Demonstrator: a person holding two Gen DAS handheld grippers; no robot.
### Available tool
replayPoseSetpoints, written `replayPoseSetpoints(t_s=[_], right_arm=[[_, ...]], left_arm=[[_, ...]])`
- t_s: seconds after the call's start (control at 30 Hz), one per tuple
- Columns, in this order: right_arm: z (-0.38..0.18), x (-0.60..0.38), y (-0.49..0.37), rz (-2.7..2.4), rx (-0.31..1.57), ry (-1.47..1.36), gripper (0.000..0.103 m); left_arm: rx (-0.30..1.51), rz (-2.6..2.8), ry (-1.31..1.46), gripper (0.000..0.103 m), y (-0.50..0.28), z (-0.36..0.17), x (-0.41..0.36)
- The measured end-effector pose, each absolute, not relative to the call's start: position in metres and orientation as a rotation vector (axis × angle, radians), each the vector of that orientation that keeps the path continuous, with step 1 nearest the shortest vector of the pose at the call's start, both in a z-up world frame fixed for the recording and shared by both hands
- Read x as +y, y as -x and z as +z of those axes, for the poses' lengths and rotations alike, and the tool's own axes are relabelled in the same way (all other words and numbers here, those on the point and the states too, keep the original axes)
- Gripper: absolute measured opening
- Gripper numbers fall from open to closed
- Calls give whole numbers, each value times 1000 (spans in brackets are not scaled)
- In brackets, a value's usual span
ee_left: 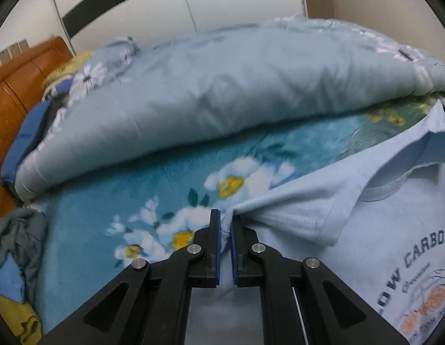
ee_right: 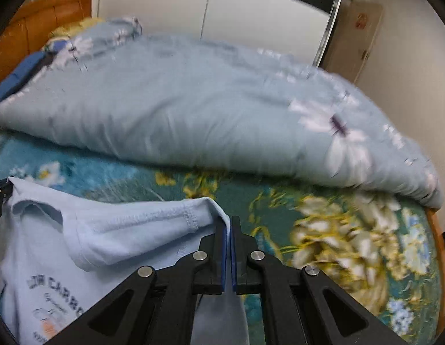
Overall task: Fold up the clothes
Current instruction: 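Lay the T-shirt flat on the bed and open both grippers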
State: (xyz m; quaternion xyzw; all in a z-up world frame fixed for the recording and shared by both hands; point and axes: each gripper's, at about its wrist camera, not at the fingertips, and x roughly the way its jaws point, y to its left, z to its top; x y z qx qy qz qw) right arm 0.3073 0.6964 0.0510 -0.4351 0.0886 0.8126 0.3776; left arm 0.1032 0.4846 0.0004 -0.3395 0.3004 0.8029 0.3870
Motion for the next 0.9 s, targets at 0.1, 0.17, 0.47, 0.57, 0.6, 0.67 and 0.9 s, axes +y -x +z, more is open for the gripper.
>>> replayPoseSetpoints(t_s=[0.1, 0.17, 0.47, 0.57, 0.6, 0.67, 0.9], right_arm=[[28, 704, -299, 2060, 246, 1159, 2], [18, 705, -294, 2049, 238, 1184, 2], [30, 687, -307, 2056, 203, 1204, 20], [57, 667, -335, 2089, 221, 1136, 51], [67, 659, -346, 2103, 229, 1114, 53], [79, 642, -373, 2123, 247, 1089, 54], [58, 568, -500, 2179, 434, 1132, 54]], left_arm=[[792, 2030, 875, 7, -99, -14, 488], [804, 2026, 872, 8, -99, -19, 489], [824, 1982, 909, 19, -118, 5, 457], [715, 2014, 955, 34, -122, 27, 425], [668, 2027, 972, 35, -123, 35, 414], [527, 2053, 993, 37, -132, 51, 382], [156, 2119, 873, 51, -177, 76, 281]])
